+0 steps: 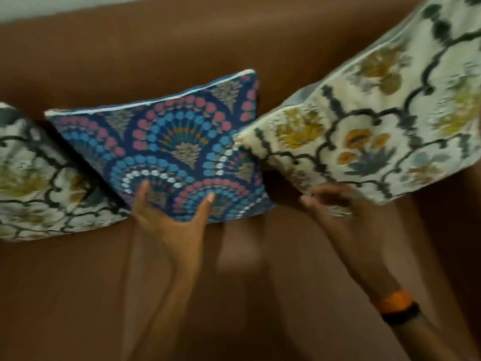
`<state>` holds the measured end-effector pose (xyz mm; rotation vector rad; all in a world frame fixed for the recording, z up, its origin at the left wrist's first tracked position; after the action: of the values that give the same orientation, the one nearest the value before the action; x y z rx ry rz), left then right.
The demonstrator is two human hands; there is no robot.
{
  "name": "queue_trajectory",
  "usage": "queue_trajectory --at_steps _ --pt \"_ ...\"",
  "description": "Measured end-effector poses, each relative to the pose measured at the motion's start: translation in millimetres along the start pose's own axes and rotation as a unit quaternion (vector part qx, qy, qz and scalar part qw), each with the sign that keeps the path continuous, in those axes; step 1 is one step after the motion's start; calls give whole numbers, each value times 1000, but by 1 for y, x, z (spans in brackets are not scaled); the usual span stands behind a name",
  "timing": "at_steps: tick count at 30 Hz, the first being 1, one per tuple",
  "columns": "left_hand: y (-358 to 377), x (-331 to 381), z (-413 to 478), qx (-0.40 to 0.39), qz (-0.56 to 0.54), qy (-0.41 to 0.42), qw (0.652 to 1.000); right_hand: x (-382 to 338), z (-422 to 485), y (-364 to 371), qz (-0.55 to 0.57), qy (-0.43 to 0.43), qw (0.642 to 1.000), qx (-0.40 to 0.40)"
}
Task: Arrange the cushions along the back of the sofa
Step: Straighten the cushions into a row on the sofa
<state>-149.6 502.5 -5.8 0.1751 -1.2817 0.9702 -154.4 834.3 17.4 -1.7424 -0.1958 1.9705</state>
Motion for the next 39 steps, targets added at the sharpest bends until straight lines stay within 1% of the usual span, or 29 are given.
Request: queue_trajectory --at_steps 1,2,3,5,7,9,12,16,19,21,23,25,27,29,33,36,37,39 --pt "-19 -21 30 3 11 -10 1000 0 -6 44 22 44 998 -49" --pt "-31 -41 61 -20 10 -32 999 1 -7 81 42 77 992 -88" --pt "-36 -61 89 -63 -3 -73 995 1 -3 116 72 100 985 -117" --pt "-29 -93 120 -181 -45 -172 967 -8 8 170 132 121 972 -150" --pt "-20 -112 127 -276 -57 -215 935 -22 17 198 126 110 975 -143" --pt "-26 -130 128 -321 -56 -235 916 -41 19 207 94 86 986 -107" --pt "-53 -146 129 -328 -105 -283 895 -76 13 205 33 46 995 -84" --pt "-51 -141 109 -374 -175 -341 844 -130 12 176 -28 -46 997 -59" --pt "-40 -130 96 -366 -222 -350 834 -161 25 154 -92 -120 987 -60" --pt "-31 -126 87 -359 -250 -350 828 -168 36 148 -139 -147 977 -72" --pt "-21 -128 74 -356 -268 -362 819 -159 47 146 -163 -142 972 -91" --pt "-9 -132 54 -371 -266 -374 807 -142 55 148 -188 -129 967 -114" --pt "0 -138 36 -385 -260 -386 797 -131 60 158 -210 -129 957 -152" --pt "4 -146 30 -369 -266 -398 797 -129 62 168 -218 -134 950 -180" --pt "-1 -158 37 -332 -279 -393 811 -133 64 171 -228 -164 946 -162" --pt "-22 -167 45 -303 -274 -401 820 -144 52 169 -254 -183 941 -125" --pt "-33 -171 51 -280 -265 -398 833 -150 46 168 -257 -176 944 -105" --pt "-64 -177 74 -220 -231 -350 881 -169 27 173 -245 -193 949 -46"
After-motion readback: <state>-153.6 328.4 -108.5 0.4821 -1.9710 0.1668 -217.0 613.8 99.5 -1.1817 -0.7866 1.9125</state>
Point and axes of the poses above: each hand's wrist, its own z-axis towards the middle knuckle, its own y-axis out of the palm, x = y × z, the point moved 7 cm from there along z, towards the middle knuckle, and after that the axes turned 4 degrees about -y, right-handed, at the moved point
